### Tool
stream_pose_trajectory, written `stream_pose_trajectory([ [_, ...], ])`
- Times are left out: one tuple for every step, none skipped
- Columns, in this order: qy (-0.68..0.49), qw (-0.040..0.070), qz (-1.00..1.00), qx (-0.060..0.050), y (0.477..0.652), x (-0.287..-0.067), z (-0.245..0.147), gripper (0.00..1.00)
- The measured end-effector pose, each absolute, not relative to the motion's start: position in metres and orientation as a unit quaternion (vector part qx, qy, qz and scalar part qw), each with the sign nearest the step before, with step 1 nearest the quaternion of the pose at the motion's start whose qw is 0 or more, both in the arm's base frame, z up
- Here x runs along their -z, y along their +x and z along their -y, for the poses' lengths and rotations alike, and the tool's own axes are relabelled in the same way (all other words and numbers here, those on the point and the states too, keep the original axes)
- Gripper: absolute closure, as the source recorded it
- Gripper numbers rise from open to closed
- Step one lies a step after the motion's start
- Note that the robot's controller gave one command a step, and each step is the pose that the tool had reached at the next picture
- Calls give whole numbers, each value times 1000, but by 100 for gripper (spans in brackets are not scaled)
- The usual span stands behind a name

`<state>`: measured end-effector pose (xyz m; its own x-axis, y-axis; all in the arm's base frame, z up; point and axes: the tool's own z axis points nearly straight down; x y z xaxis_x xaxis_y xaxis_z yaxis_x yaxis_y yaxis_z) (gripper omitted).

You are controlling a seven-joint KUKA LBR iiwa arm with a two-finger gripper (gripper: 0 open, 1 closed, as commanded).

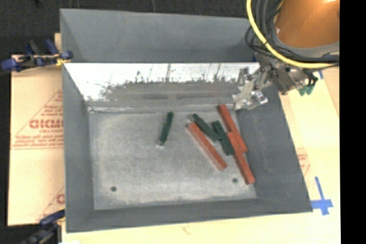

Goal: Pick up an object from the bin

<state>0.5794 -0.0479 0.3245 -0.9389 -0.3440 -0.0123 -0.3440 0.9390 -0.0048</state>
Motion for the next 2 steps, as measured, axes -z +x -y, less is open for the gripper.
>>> stream_pose_trajectory([
  [-169, 5, -986, 0, 587, -173, 25, 0],
  [-172, 0, -985, -1, 587, -153, 20, 0],
])
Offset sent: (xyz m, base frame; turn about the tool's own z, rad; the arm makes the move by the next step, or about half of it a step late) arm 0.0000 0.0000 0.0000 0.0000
